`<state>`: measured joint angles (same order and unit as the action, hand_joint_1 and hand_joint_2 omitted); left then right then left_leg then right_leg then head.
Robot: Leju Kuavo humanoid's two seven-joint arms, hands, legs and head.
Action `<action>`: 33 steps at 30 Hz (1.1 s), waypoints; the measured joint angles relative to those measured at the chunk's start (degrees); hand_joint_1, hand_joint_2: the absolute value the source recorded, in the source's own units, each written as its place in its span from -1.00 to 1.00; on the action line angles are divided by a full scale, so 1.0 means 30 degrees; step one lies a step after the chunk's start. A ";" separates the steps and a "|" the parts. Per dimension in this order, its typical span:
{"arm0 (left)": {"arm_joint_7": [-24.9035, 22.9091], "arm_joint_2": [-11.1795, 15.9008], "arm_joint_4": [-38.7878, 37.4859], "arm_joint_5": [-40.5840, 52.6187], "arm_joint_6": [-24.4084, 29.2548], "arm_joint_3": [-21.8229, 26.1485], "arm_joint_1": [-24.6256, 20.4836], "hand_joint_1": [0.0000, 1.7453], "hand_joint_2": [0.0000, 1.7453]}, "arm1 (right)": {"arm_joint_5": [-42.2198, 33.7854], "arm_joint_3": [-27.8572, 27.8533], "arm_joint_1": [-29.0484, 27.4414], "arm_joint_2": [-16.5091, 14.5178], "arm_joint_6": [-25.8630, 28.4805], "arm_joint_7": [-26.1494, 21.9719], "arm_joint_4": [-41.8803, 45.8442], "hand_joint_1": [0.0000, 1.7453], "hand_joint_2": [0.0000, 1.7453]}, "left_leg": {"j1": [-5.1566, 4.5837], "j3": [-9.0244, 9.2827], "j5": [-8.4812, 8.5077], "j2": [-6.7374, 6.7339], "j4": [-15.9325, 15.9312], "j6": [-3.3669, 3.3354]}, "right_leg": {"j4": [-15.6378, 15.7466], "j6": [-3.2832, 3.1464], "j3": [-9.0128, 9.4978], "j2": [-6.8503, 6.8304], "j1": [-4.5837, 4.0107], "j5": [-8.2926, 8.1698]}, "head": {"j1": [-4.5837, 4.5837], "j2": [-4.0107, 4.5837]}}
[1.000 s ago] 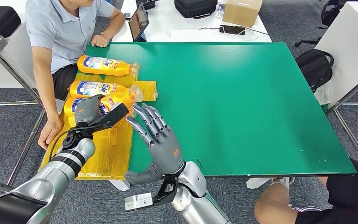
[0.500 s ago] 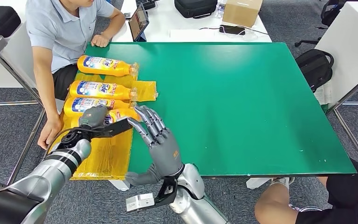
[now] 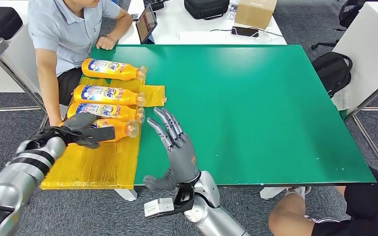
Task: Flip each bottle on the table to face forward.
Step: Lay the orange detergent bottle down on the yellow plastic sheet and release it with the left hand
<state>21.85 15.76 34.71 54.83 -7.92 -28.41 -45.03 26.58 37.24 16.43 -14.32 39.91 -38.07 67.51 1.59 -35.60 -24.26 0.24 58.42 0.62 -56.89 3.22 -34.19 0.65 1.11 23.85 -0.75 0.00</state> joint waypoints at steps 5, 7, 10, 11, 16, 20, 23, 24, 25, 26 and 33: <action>0.0055 0.1089 0.1068 -0.0322 -0.1365 -0.0729 -0.0516 0.84 1.00 | -0.0643 0.0354 0.0246 0.0202 0.0000 0.0000 0.0299 -1.00 -1.00 | 0.0000 -0.0008 0.0000 0.0004 0.0000 0.0001 | 0.0000 -0.0001 -0.0004 -0.0002 0.0001 0.0001 | -0.0004 0.0000; -0.0056 0.1370 0.1206 -0.0058 -0.1788 -0.1346 -0.0789 0.86 1.00 | -0.0917 0.0525 0.0350 0.0252 0.0000 0.0002 0.0355 -1.00 -1.00 | -0.0001 -0.0009 0.0000 0.0004 0.0000 0.0000 | 0.0001 -0.0001 -0.0003 -0.0002 0.0002 0.0001 | -0.0004 0.0000; 0.0026 0.1634 0.1224 -0.0074 -0.2289 -0.2266 -0.1021 0.90 1.00 | -0.1352 0.0729 0.0470 0.0312 0.0000 0.0003 0.0366 -1.00 -1.00 | -0.0002 -0.0008 0.0000 0.0004 0.0000 0.0000 | 0.0001 -0.0001 0.0001 -0.0001 0.0004 0.0000 | 0.0000 0.0000; 0.0084 0.1694 0.1220 -0.0211 -0.2407 -0.2510 -0.1023 0.93 1.00 | -0.1467 0.0802 0.0519 0.0332 0.0000 0.0005 0.0366 -1.00 -1.00 | -0.0002 -0.0008 0.0000 0.0004 0.0000 0.0000 | 0.0001 -0.0001 0.0001 -0.0001 0.0003 0.0000 | 0.0000 0.0000; 0.0435 0.1913 0.1220 -0.1409 -0.2854 -0.3224 -0.0796 1.00 1.00 | -0.1836 0.1107 0.0698 0.0388 0.0000 0.0002 0.0366 -1.00 -1.00 | -0.0001 -0.0010 -0.0001 0.0005 0.0000 0.0001 | -0.0001 -0.0001 0.0001 0.0000 0.0001 0.0001 | 0.0000 0.0000; 0.0614 0.2394 0.1631 -0.2483 -0.3432 -0.3662 -0.0232 1.00 1.00 | -0.2140 0.1359 0.0796 0.0459 0.0000 0.0000 0.0366 -1.00 -1.00 | 0.0000 -0.0009 -0.0002 0.0001 0.0000 0.0002 | -0.0001 -0.0002 -0.0010 0.0002 0.0000 0.0002 | 0.0000 0.0000; 0.0614 0.2772 0.2149 -0.3065 -0.3787 -0.3941 0.0160 1.00 1.00 | -0.2248 0.1477 0.0833 0.0485 0.0000 0.0000 0.0366 -1.00 -1.00 | 0.0000 -0.0011 -0.0002 0.0004 0.0000 0.0002 | 0.0000 -0.0004 -0.0011 -0.0002 0.0000 0.0005 | -0.0002 0.0000; 0.0614 0.2867 0.2266 -0.3158 -0.3859 -0.4007 0.0247 1.00 1.00 | -0.2257 0.1505 0.0852 0.0486 0.0000 0.0000 0.0366 -1.00 -1.00 | 0.0000 -0.0012 -0.0002 0.0005 0.0000 0.0002 | 0.0000 -0.0005 -0.0009 -0.0003 0.0001 0.0005 | -0.0002 0.0000; 0.0621 0.2947 0.2371 -0.3322 -0.3997 -0.4069 0.0322 1.00 1.00 | -0.2292 0.1529 0.0868 0.0488 0.0000 0.0000 0.0366 -1.00 -1.00 | 0.0000 -0.0013 -0.0002 0.0004 -0.0001 0.0002 | 0.0000 -0.0005 -0.0006 -0.0003 0.0001 0.0005 | -0.0002 0.0000; 0.0625 0.3042 0.2477 -0.3655 -0.4245 -0.4116 0.0402 1.00 1.00 | -0.2359 0.1563 0.0883 0.0490 0.0000 0.0000 0.0366 -1.00 -1.00 | 0.0000 -0.0013 -0.0002 0.0003 -0.0001 0.0002 | 0.0000 -0.0005 -0.0003 -0.0002 0.0001 0.0005 | -0.0006 0.0000; -0.0238 0.3843 0.4138 -0.5308 -0.4101 -0.4449 0.1421 1.00 1.00 | -0.2623 0.1920 0.1029 0.0532 0.0000 0.0000 0.0366 -1.00 -1.00 | -0.0002 -0.0006 -0.0002 0.0005 -0.0001 0.0002 | 0.0001 -0.0005 0.0003 -0.0003 0.0003 0.0005 | -0.0002 0.0000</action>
<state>21.14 27.29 47.13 38.90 -20.22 -41.76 -40.77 18.71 43.00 19.52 -12.72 39.91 -38.07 68.61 1.58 -35.62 -24.27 0.25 58.42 0.63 -56.89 3.20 -34.18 0.64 1.12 23.87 -0.76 0.00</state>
